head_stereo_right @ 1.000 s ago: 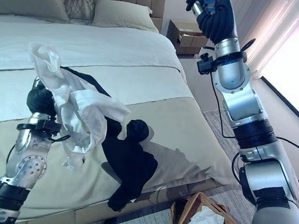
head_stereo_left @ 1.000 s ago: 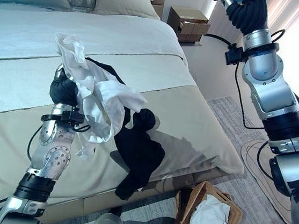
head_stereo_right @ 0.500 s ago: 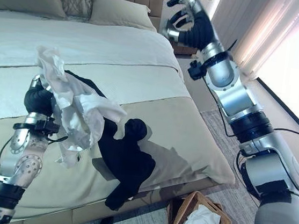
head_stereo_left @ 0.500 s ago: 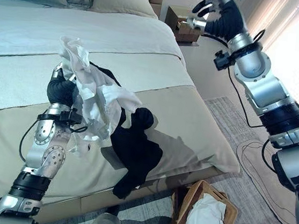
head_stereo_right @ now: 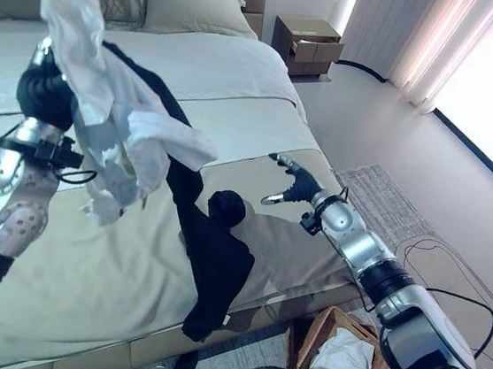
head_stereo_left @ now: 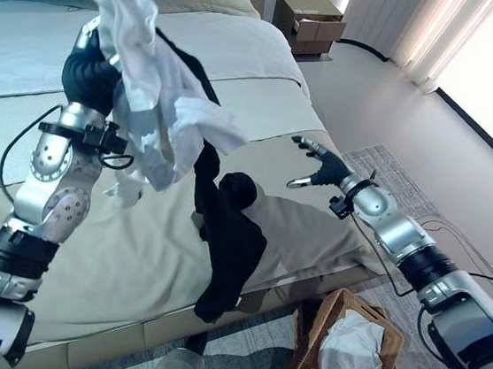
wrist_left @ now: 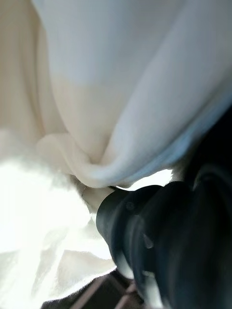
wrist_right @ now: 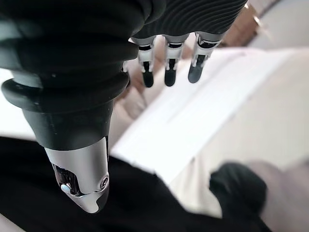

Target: Pick up clothes into the bucket

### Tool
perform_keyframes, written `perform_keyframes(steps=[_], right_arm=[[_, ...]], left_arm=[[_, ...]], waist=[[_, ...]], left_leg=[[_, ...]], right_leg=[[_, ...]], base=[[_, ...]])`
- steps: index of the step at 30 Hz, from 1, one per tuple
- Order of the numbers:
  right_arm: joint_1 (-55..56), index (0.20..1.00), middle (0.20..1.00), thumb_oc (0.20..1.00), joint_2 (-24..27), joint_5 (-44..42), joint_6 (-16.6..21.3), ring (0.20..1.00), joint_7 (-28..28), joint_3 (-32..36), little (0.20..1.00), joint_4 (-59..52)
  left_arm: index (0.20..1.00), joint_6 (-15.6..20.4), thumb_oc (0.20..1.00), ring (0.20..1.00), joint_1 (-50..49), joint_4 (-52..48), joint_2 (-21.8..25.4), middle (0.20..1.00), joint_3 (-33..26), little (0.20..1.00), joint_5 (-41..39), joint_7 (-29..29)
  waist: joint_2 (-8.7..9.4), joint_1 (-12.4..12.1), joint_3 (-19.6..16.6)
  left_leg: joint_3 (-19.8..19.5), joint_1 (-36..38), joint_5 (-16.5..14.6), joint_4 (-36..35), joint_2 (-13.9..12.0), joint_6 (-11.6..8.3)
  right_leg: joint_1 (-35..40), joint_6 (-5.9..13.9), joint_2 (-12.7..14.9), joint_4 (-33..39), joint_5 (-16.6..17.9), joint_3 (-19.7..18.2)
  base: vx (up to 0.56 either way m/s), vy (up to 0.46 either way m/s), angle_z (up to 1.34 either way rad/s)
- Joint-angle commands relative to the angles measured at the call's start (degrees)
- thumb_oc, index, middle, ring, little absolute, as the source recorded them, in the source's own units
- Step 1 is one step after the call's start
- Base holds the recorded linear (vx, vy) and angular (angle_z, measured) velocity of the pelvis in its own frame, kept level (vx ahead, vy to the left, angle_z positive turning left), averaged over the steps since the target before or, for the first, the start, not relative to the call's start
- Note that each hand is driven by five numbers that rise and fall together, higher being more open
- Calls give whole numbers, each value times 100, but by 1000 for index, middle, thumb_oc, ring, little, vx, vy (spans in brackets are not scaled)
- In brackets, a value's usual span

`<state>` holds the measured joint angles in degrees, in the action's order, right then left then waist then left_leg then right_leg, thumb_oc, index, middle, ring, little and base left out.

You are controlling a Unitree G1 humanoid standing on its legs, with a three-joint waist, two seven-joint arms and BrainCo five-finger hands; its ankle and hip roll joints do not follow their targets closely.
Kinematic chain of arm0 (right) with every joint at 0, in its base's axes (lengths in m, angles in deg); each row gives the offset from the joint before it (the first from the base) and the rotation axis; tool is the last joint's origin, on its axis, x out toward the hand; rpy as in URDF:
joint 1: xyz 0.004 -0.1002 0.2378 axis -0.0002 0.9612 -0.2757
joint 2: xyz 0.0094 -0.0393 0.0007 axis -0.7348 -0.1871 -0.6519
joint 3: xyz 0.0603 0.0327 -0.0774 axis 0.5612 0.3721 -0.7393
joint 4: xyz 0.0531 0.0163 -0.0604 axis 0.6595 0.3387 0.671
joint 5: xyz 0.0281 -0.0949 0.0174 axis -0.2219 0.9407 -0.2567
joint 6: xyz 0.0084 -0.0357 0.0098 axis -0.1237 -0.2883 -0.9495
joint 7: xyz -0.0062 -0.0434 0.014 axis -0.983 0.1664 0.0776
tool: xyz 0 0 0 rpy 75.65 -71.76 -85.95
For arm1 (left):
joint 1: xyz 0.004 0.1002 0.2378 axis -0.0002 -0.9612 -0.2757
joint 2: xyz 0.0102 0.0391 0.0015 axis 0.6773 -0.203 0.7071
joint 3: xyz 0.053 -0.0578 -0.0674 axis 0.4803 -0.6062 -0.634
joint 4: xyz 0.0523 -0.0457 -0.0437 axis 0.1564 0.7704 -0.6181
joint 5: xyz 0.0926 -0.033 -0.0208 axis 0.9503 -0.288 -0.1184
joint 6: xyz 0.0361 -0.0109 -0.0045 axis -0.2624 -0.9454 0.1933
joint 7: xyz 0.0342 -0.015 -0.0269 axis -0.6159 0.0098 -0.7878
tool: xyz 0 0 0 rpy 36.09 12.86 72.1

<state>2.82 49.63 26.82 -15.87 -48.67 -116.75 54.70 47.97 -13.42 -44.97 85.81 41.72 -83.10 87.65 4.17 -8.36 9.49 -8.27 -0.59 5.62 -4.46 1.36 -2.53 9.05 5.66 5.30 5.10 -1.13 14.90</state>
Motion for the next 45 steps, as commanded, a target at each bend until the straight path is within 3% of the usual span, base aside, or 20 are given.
perform_keyframes(steps=[1,2,3,8,9,10,15,16,17,18,20,21,24,37,45], right_arm=[[61,1000,1000,1000,2,249,228,1000,-4,-27,1000,-213],[63,1000,1000,1000,2,249,227,1000,-4,-21,1000,-213],[345,1000,1000,1000,-113,252,257,1000,5,68,1000,-303],[926,1000,1000,1000,-316,260,275,1000,58,172,1000,-610],[1053,1000,1000,1000,-362,282,279,1000,80,175,1000,-648],[1054,1000,1000,1000,-361,282,278,1000,80,175,1000,-649],[1480,1000,1000,1000,-378,294,275,1000,74,343,1000,-773],[1600,1000,1000,1000,-353,296,286,1000,75,430,1000,-756],[1604,1000,1000,1000,-351,297,284,1000,76,427,1000,-760],[1725,1000,1000,1000,-316,321,296,1000,82,494,1000,-774],[1813,1000,1000,1000,-300,345,304,1000,89,555,1000,-773],[1855,1000,1000,1000,-298,356,305,1000,85,580,1000,-783],[1935,1000,1000,1000,-298,359,325,1000,76,642,1000,-794],[2174,1000,1000,1000,-592,294,368,1000,22,781,1000,-753],[2255,1000,1000,1000,-855,201,434,1000,-218,1002,1000,-1057]], left_arm=[[200,582,200,200,1290,683,265,200,220,200,224,-272],[200,583,200,200,1301,688,265,200,231,200,223,-272],[200,541,200,200,1746,1257,475,200,463,200,765,-560],[200,466,200,200,2180,2259,519,200,626,200,1151,-868],[238,409,238,238,2168,2422,470,238,606,238,1240,-930],[1000,409,1000,1000,2169,2422,469,1000,607,1000,1241,-930],[1000,382,1000,1000,1832,2537,378,1000,342,1000,1387,-971],[595,366,595,595,1672,2504,416,595,297,595,1492,-903],[470,365,470,470,1657,2498,416,470,286,470,1492,-900],[200,378,200,200,1470,2413,446,200,160,200,1562,-911],[200,344,200,200,1357,2405,461,200,115,200,1646,-899],[376,342,376,376,1338,2399,486,376,102,376,1700,-910],[200,374,200,200,1296,2328,509,200,74,200,1728,-912],[200,600,200,200,1125,1556,110,200,-164,200,1379,-896],[200,670,200,200,1142,571,-370,200,4,200,480,-480]], waist=[[-246,179,-275],[-242,174,-274],[-310,255,-272],[-387,435,-220],[-397,471,-216],[-397,469,-218],[-384,575,-193],[-369,603,-186],[-371,604,-190],[-352,613,-201],[-342,627,-204],[-339,635,-210],[-325,638,-225],[-304,652,-255],[-326,706,-265]], left_leg=[[108,348,-745,383,196,154],[108,349,-745,383,196,154],[147,347,-748,387,199,160],[268,354,-773,395,194,184],[296,351,-779,402,191,187],[298,350,-780,402,191,187],[414,340,-802,406,181,197],[443,343,-812,411,179,194],[445,344,-812,410,179,195],[453,360,-822,402,172,196],[456,374,-836,402,166,196],[461,383,-839,395,161,196],[449,415,-846,369,155,198],[442,529,-876,310,120,195],[411,581,-872,271,114,206]], right_leg=[[-484,204,223,-493,103,-185],[-484,204,223,-493,103,-185],[-507,214,237,-510,112,-205],[-582,243,248,-529,137,-322],[-602,244,246,-537,137,-355],[-604,244,246,-538,137,-357],[-673,258,240,-534,158,-490],[-675,260,237,-536,152,-510],[-676,260,236,-536,151,-512],[-666,260,231,-529,145,-527],[-648,260,225,-524,138,-538],[-641,264,218,-522,135,-540],[-618,263,204,-508,123,-537],[-530,253,182,-475,84,-549],[-487,249,188,-468,76,-547]], base=[[1,3,6],[7,8,6],[7,7,3],[-3,5,-2],[2,7,-8],[4,6,-7],[7,4,-11],[13,5,-20],[27,-3,-12],[21,-4,-4],[17,-3,-1],[32,-11,-1],[20,-8,0],[0,0,0],[0,0,0]])
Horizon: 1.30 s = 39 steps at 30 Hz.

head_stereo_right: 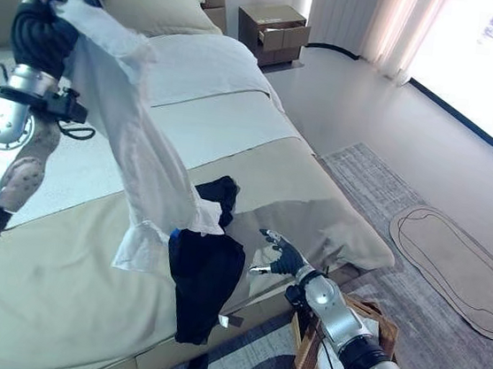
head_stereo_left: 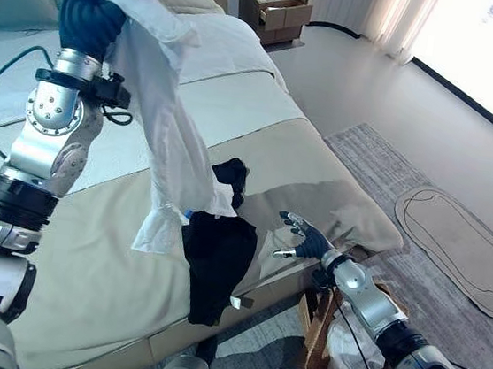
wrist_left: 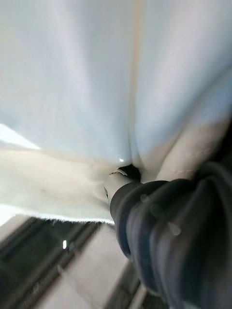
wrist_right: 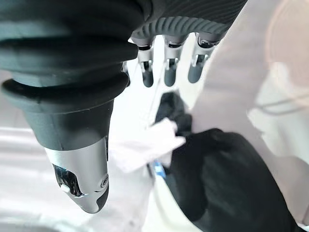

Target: Pick up clothes into the bucket

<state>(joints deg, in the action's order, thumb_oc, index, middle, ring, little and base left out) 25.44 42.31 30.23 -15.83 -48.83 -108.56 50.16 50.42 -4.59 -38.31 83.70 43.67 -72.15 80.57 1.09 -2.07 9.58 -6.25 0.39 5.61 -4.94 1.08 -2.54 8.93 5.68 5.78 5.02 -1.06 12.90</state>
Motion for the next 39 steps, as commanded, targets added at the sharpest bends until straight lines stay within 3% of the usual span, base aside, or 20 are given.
perform_keyframes(steps=[1,12,22,32,33,34,39], right_arm=[[-1,1000,1000,1000,-123,-139,425,1000,-203,189,1000,-609],[-965,1000,1000,1000,-905,-983,623,1000,-445,-189,1000,-1674],[-1534,1000,1000,1000,-1047,-2372,543,1000,-69,-604,1000,-2354],[-1826,1000,1000,1000,-1070,-3153,291,1000,172,-1135,1000,-2431],[-1898,357,357,357,-1110,-3396,250,357,214,-1257,357,-2453],[-1892,200,200,200,-1156,-3610,227,200,237,-1296,200,-2442],[-1826,200,200,200,-1023,-3753,246,200,287,-1215,200,-2652]], left_arm=[[200,425,200,200,260,-97,-158,200,-187,200,-622,234],[200,276,200,200,768,-1150,-670,200,987,200,-1337,626],[200,-79,200,200,554,-1304,-905,200,1392,200,-1745,906],[200,-353,200,200,396,-1654,-1140,200,1768,200,-2451,1037],[200,-417,200,200,396,-1692,-1225,200,1868,200,-2519,1031],[200,-434,200,200,403,-1676,-1261,200,1900,200,-2516,1028],[200,-419,200,200,240,-1686,-1114,200,1692,200,-2357,1003]], waist=[[-16,74,-273],[-85,17,-278],[-59,-6,-291],[-11,-20,-307],[-2,-23,-307],[-1,-21,-311],[-3,-7,-331]], left_leg=[[208,485,-871,318,142,206],[179,502,-862,349,162,228],[218,552,-860,358,152,237],[266,565,-841,360,126,226],[256,569,-834,356,120,224],[260,569,-829,354,116,219],[311,589,-828,347,100,211]], right_leg=[[-472,248,140,-460,67,-346],[-457,230,164,-510,80,-335],[-441,199,174,-535,94,-364],[-422,176,150,-509,119,-395],[-415,171,146,-502,120,-390],[-414,167,142,-501,120,-390],[-394,163,139,-468,134,-408]], base=[[0,0,0],[0,0,0],[0,0,0],[0,0,0],[0,0,0],[0,0,0],[-3,0,-1]])
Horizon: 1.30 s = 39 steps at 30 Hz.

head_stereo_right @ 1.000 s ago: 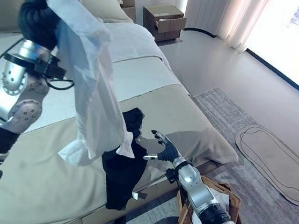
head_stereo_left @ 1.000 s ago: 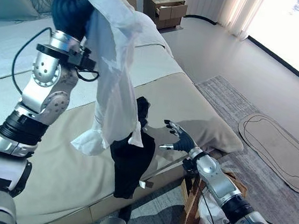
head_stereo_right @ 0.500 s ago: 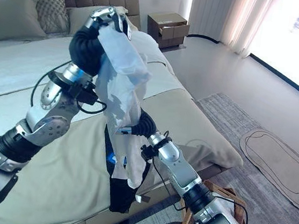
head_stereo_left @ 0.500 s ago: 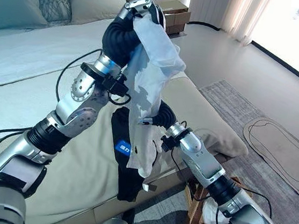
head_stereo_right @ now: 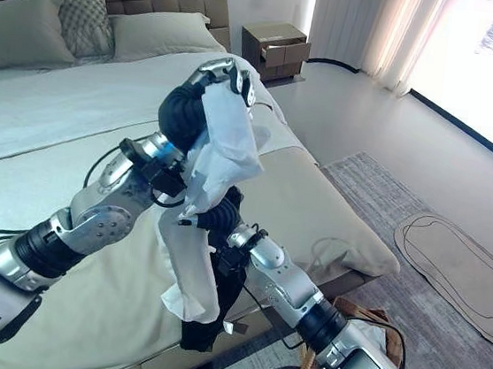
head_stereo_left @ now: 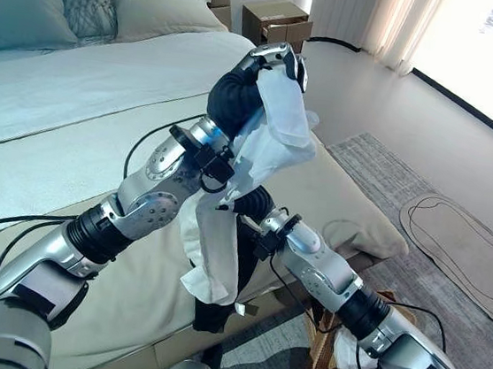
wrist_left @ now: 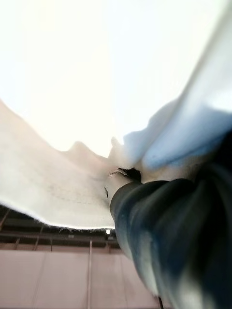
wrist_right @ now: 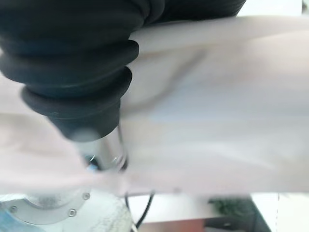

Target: Pick up clothes into the bucket

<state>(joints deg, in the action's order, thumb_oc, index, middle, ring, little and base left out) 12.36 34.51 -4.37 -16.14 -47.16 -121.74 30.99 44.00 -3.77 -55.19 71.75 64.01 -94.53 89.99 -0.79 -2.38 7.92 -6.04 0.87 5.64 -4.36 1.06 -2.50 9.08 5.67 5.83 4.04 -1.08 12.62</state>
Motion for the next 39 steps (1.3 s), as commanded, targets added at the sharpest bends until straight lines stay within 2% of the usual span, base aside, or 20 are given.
perform_keyframes(steps=[1,9,11,12,13,14,17,20,21,23,25,26,30,33,39], right_arm=[[-452,200,200,200,-187,-303,279,200,135,184,200,-820],[414,200,200,200,289,-415,313,200,235,998,200,-1310],[835,200,200,200,484,-519,303,200,303,1390,200,-1472],[982,200,200,200,555,-536,303,200,327,1504,200,-1532],[1192,200,200,200,638,-589,292,200,373,1658,200,-1588],[1500,200,200,200,755,-647,260,200,458,1873,200,-1666],[2300,200,200,200,1095,-624,215,200,626,2656,200,-1841],[2970,200,200,200,1256,-515,353,200,457,3753,200,-1801],[2982,200,200,200,1262,-515,350,200,456,3753,200,-1810],[3196,200,200,200,1247,-452,472,200,265,4451,200,-1763],[3251,200,200,200,1222,-424,514,200,201,4633,200,-1757],[3275,200,200,200,1102,-367,609,200,49,4966,200,-1658],[3321,200,200,200,912,-31,734,200,-269,5415,200,-1473],[3272,200,200,200,856,322,840,200,-624,5625,200,-1192],[3009,200,200,200,1132,1110,990,200,-1394,5758,200,-31]], left_arm=[[200,229,200,200,56,-10,128,200,-461,200,-69,55],[200,191,200,200,-883,-40,95,200,-1294,200,114,97],[200,172,200,200,-1227,-35,126,200,-1645,200,248,125],[247,182,247,247,-1344,-35,160,247,-1762,247,340,122],[931,184,931,931,-1474,-26,198,931,-1926,931,436,120],[1000,185,1000,1000,-1680,-4,237,1000,-2152,1000,623,108],[1000,204,1000,1000,-2225,47,383,1000,-2771,1000,1163,179],[1000,184,1000,1000,-2994,104,263,1000,-3464,1000,1566,211],[1000,180,1000,1000,-3010,93,255,1000,-3469,1000,1568,212],[1000,119,1000,1000,-3603,122,79,1000,-3860,1000,1814,304],[1000,101,1000,1000,-3809,144,-8,1000,-3965,1000,1903,320],[1000,46,1000,1000,-4211,267,-320,1000,-4093,1000,2151,363],[1000,2,1000,1000,-4832,760,-953,1000,-4240,1000,2771,320],[1000,-104,1000,1000,-5081,1678,-1512,1000,-4084,1000,3280,108],[1000,3,1000,1000,-5079,3183,-1666,1000,-3731,1000,5017,-465]], waist=[[183,26,-171],[180,136,-258],[178,177,-292],[178,194,-303],[173,211,-317],[170,233,-330],[162,294,-382],[150,365,-389],[144,366,-395],[105,426,-374],[84,439,-376],[47,470,-354],[-27,504,-311],[-96,552,-217],[-281,591,193]], left_leg=[[299,545,-828,284,97,206],[336,596,-856,284,54,185],[339,629,-876,295,44,179],[338,640,-883,298,41,176],[339,654,-886,292,38,172],[349,673,-892,283,31,168],[362,696,-904,261,11,149],[378,713,-892,219,-10,134],[378,716,-893,217,-11,134],[383,711,-893,207,-14,137],[395,713,-899,203,-16,140],[429,713,-905,193,-20,151],[474,685,-915,204,-11,175],[505,566,-894,243,3,189],[652,2,-801,448,50,212]], right_leg=[[-405,163,132,-367,134,-382],[-359,136,100,-381,69,-415],[-334,123,88,-409,30,-424],[-329,116,87,-424,20,-428],[-318,112,88,-428,17,-433],[-308,108,81,-442,0,-423],[-300,102,61,-441,-27,-406],[-313,94,41,-443,-45,-402],[-312,94,39,-444,-47,-402],[-346,79,31,-462,-59,-429],[-360,74,28,-468,-61,-443],[-387,62,22,-467,-66,-483],[-457,34,8,-498,-97,-538],[-591,16,5,-526,-90,-586],[-1295,9,-4,-782,-26,-763]], base=[[-11,-4,-8],[-1,-1,-7],[0,0,0],[0,0,0],[0,0,0],[0,0,0],[0,0,0],[0,0,0],[1,-9,-5],[5,-8,-3],[0,0,0],[0,0,0],[-1,1,-18],[-50,4,-5],[-124,16,-12]])
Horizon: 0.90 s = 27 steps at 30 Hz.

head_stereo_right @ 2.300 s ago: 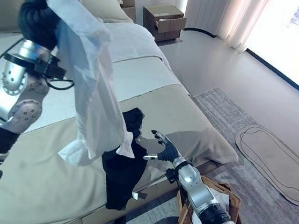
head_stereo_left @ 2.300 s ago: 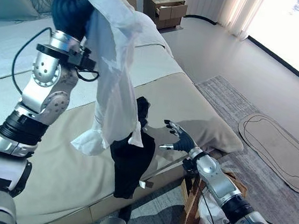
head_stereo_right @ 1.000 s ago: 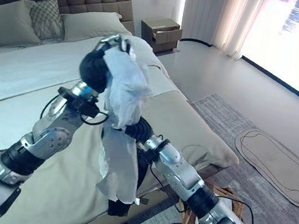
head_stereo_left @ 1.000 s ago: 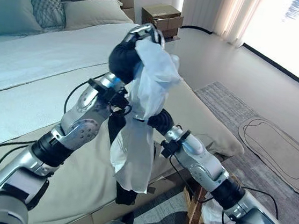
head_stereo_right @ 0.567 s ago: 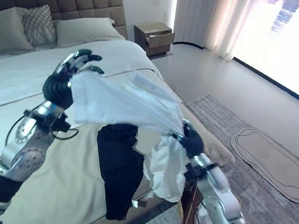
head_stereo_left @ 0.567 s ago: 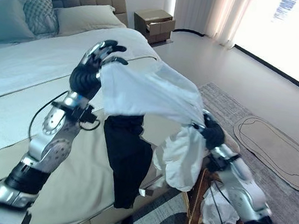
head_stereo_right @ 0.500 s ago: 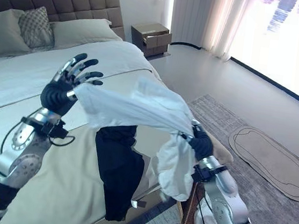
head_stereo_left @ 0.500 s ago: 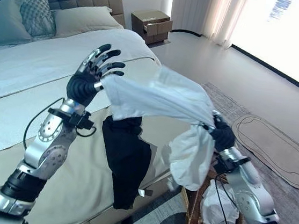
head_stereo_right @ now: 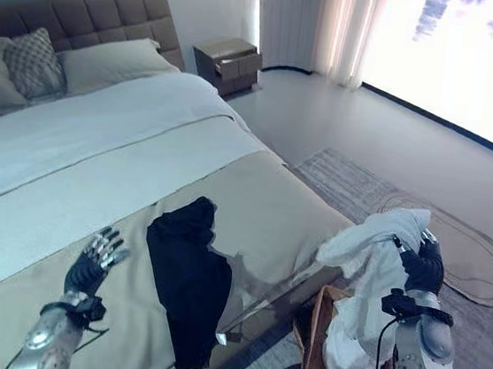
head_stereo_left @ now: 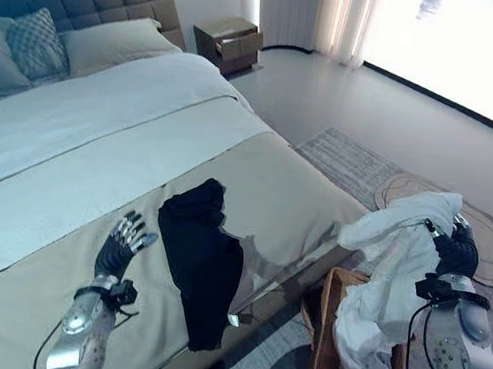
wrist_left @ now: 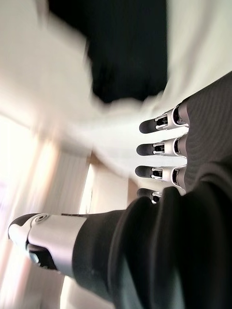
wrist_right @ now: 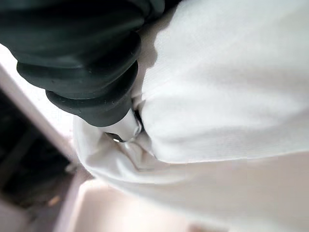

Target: Pick up clothes into the bucket

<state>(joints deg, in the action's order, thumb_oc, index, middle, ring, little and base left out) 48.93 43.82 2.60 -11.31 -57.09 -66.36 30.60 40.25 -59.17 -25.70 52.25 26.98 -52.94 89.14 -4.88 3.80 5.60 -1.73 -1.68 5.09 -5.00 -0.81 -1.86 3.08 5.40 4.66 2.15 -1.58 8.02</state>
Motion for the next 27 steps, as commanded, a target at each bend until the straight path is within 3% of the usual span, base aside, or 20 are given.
perform_keyframes(steps=[1,8,18,24,25,26,27], right_arm=[[-729,200,200,200,285,538,525,200,-532,174,200,264],[-1493,200,200,200,592,892,546,200,-1258,-310,200,1687],[-2922,200,200,200,1072,1606,243,200,-2383,-1124,200,3491],[-3544,200,200,200,1308,1683,216,200,-2697,-1482,200,4002],[-3807,200,200,200,1427,1721,192,200,-2746,-1682,200,4251],[-3850,200,200,200,1438,1716,202,200,-2742,-1687,200,4261],[-4107,200,200,200,1568,1708,189,200,-2879,-1831,200,4545]], left_arm=[[1000,382,1000,1000,479,485,320,1000,87,1000,1175,-472],[1000,277,1000,1000,603,2008,-166,1000,577,1000,1256,-1003],[1000,325,1000,1000,881,2515,-549,1000,1290,1000,674,-1541],[1000,414,1000,1000,964,2315,-614,1000,1635,1000,398,-1725],[1000,462,1000,1000,989,2194,-595,1000,1803,1000,297,-1761],[1000,464,1000,1000,1016,2185,-602,1000,1788,1000,296,-1764],[1000,500,1000,1000,1007,2042,-588,1000,1957,1000,220,-1812]], waist=[[104,-17,541],[-96,-112,1232],[-339,-139,2382],[-497,-171,2419],[-553,-213,2419],[-550,-204,2419],[-605,-244,2419]], left_leg=[[238,160,-726,543,242,154],[400,-517,-745,999,295,172],[516,-1962,-967,2308,242,135],[500,-2983,-951,2738,277,87],[443,-3165,-1108,2845,274,44],[486,-3297,-932,2818,272,69],[432,-3499,-1100,2972,291,34]], right_leg=[[-837,33,108,-659,36,-345],[-1732,-1,100,-1218,36,-614],[-3209,-160,150,-2557,-316,-803],[-4275,-219,216,-3138,-424,-797],[-4479,-204,214,-3326,-634,-831],[-4592,-237,227,-3257,-439,-805],[-4834,-214,251,-3506,-661,-831]], base=[[-170,25,-18],[-106,-8,-27],[-112,-65,-2],[-43,-45,8],[-27,-31,-3],[45,-49,-1],[-16,-21,-4]])
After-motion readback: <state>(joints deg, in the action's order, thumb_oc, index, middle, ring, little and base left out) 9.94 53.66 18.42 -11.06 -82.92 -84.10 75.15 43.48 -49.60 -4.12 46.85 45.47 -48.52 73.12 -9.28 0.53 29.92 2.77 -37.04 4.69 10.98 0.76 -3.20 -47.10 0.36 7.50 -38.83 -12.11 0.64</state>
